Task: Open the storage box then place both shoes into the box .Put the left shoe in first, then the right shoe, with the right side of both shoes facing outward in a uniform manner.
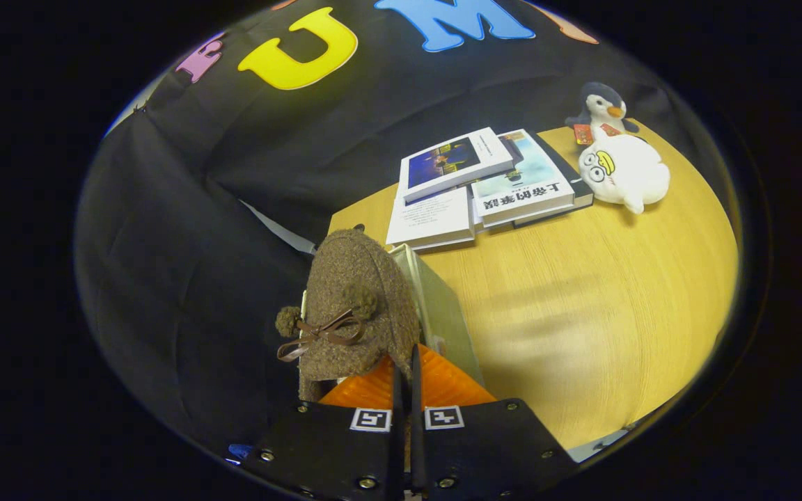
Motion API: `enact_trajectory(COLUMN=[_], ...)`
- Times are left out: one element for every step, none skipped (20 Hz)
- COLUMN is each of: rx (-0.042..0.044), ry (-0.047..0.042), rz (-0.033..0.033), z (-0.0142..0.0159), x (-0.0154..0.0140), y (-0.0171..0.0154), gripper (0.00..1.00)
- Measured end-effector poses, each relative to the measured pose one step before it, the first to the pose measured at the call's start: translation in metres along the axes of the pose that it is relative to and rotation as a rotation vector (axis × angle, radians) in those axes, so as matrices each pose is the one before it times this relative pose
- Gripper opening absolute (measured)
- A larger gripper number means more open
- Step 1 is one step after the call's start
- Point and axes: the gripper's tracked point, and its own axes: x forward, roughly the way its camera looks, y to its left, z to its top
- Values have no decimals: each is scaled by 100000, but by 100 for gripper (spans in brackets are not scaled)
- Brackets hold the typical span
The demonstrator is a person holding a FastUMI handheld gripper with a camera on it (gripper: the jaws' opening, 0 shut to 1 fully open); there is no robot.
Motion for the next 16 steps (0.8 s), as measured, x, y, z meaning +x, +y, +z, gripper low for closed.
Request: enact_trajectory(rx=[-573, -466, -271, -270, -23, 248, 387, 1024, 973, 1593, 628, 691, 268, -268, -1023, -1605], ry=[953, 647, 313, -43, -252, -163, -657, -985, -330, -1681, -1134, -497, -1127, -1542, -1584, -1867], rz=[64, -252, -751, -1078, -1420, -401, 268, 420, 1453, 2597, 853, -781, 1002, 1945, 1311, 876], z=[-427, -272, -299, -53, -134, -60, 23, 7, -106, 229, -370, 836, 242, 488, 407, 478], x=[464, 443, 597, 385, 292, 21, 48, 3, -210, -529, -242, -983, -192, -782, -754, -727], y=[415, 262, 49, -47, -136, 18, 62, -62, 209, 492, -130, -234, 211, 320, -29, 31], gripper=[4, 4, 4, 4, 4, 4, 5, 17, 27, 51, 75, 99, 98, 98, 98, 98])
